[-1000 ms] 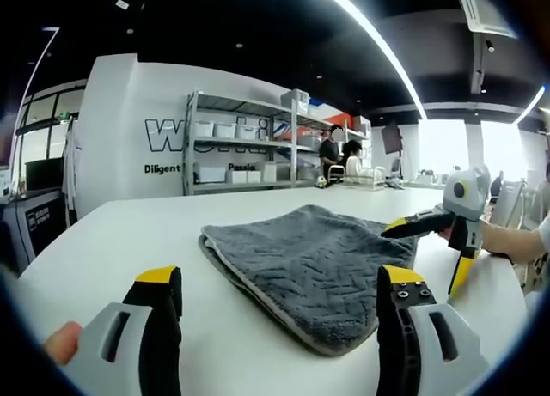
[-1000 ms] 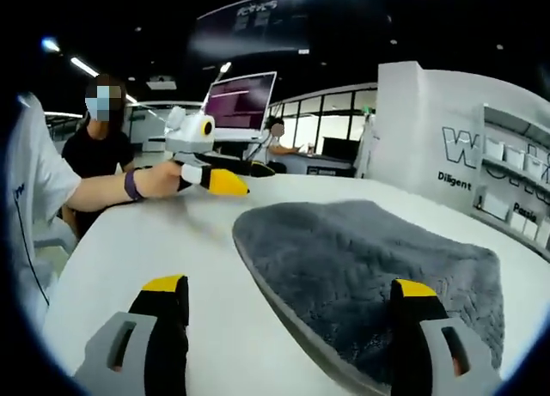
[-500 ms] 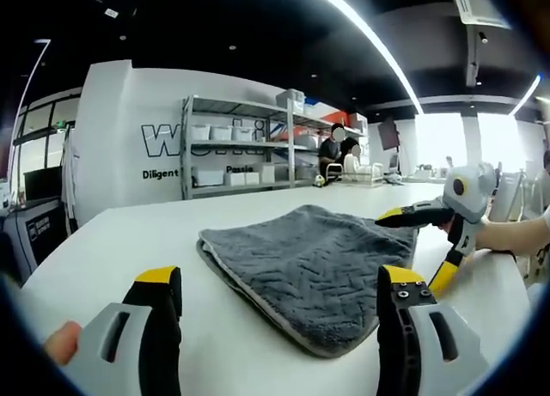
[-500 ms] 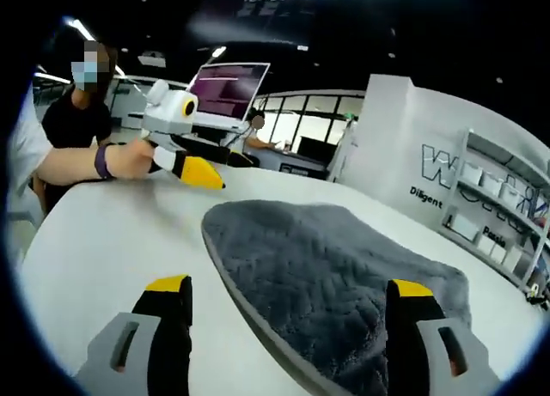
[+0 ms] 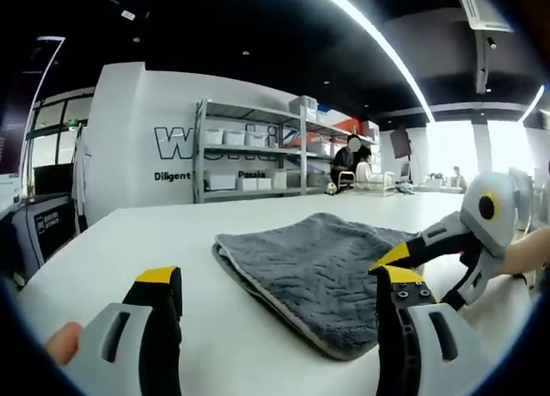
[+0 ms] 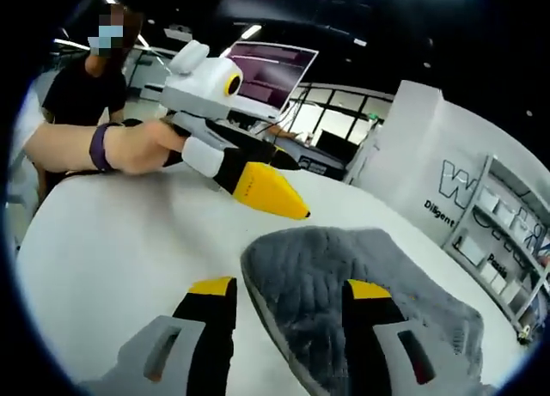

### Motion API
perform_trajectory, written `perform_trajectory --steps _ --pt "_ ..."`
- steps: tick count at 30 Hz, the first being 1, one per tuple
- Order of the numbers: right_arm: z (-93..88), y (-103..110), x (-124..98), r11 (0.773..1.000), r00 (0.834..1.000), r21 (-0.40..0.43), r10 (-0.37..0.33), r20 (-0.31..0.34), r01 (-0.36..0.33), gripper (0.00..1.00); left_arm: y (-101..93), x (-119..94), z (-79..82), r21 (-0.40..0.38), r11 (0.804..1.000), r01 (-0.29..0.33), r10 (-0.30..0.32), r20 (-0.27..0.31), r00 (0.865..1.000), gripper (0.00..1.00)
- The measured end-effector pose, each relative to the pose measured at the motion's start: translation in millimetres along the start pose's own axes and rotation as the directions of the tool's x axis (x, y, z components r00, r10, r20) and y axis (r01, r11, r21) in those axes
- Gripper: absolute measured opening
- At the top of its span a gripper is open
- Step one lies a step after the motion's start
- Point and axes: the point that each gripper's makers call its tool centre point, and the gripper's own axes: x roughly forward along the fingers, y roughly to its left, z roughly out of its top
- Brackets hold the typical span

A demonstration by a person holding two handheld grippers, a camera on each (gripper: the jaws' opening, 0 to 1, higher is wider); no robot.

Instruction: Open the folded towel by lifting each exposed corner and separating the folded layers until the towel lies flat within the target outline without major curled edges

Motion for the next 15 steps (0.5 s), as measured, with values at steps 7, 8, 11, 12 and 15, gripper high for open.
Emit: perform_trajectory --steps 7,8,11,12,15 --pt "3.2 14.0 17.0 0.999 0.999 -0.002 0.045 -0.025 -0.045 0.32 3.9 3.8 -6.8 -0.082 0.997 0.004 -0.005 -0.011 1.000 0.92" --pt "3.4 14.5 18.1 0.999 0.999 -0.002 0.045 -0.028 -0.045 0.29 4.8 3.8 -7.2 -0.078 0.997 -0.003 0.002 -0.013 1.000 0.92" --pt "0.9 17.4 19.4 0.999 0.998 0.009 0.053 -0.040 -0.053 0.21 4.6 4.3 -6.6 -0.077 0.997 -0.005 0.004 -0.010 1.000 0.92" --pt "0.1 18.1 19.4 0.998 0.998 0.012 0.055 -0.041 -0.055 0.18 4.4 4.3 -6.7 -0.079 0.997 -0.004 0.004 -0.010 1.000 0.92" --pt "-2.6 20.5 16.8 0.998 0.997 0.002 0.060 -0.038 -0.060 0.09 4.9 3.9 -8.0 -0.078 0.997 -0.008 0.007 -0.016 1.000 0.91"
